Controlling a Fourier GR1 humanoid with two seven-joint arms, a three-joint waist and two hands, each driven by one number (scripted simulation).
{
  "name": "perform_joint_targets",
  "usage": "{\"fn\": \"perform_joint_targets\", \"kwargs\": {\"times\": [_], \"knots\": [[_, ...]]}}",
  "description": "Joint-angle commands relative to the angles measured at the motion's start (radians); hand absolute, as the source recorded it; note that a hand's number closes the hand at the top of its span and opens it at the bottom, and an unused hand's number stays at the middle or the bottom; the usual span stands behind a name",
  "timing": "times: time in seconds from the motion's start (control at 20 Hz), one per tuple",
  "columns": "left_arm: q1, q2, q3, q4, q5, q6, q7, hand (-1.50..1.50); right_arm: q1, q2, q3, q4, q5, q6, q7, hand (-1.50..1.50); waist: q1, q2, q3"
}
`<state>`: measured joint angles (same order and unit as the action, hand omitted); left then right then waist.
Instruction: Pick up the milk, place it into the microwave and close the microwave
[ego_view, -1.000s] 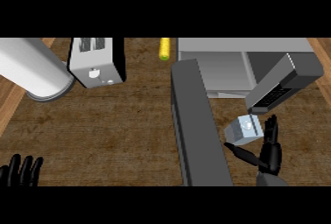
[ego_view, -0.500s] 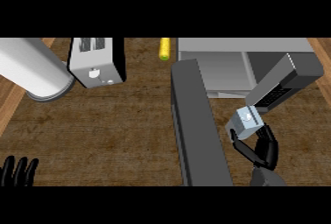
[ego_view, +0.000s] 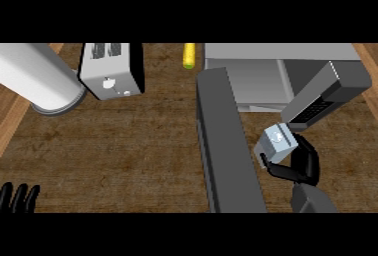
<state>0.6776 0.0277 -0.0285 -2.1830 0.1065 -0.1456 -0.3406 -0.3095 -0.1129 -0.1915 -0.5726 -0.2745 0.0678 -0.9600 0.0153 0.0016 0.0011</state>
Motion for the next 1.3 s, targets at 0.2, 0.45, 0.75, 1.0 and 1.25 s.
{"fn": "perform_joint_targets", "kwargs": {"times": [0.2,0.45,0.75,1.0,1.25], "knots": [[-0.02,0.011,0.029,-0.025,0.044,-0.009,0.038,-1.5,-0.097,-0.124,0.09,0.039,0.032,0.352,0.098,1.5,-0.001,0.0,0.0],[0.012,0.013,0.069,0.022,0.077,-0.041,-0.019,-1.5,-0.018,-0.124,0.157,-0.081,0.068,0.378,0.087,1.5,-0.012,-0.005,-0.002],[0.056,0.001,0.065,0.024,0.039,-0.052,-0.056,-1.5,0.167,-0.061,0.24,-0.495,0.057,0.233,0.302,1.5,-0.024,-0.01,-0.003],[0.075,-0.011,0.059,0.015,0.06,-0.074,-0.058,-1.5,0.329,-0.03,0.289,-0.782,0.015,0.201,0.469,1.5,-0.021,-0.008,-0.003],[-0.027,0.036,0.17,0.053,0.134,-0.086,-0.004,-1.5,0.36,0.025,0.312,-0.929,0.018,0.086,0.601,1.5,-0.018,-0.003,-0.002]]}}
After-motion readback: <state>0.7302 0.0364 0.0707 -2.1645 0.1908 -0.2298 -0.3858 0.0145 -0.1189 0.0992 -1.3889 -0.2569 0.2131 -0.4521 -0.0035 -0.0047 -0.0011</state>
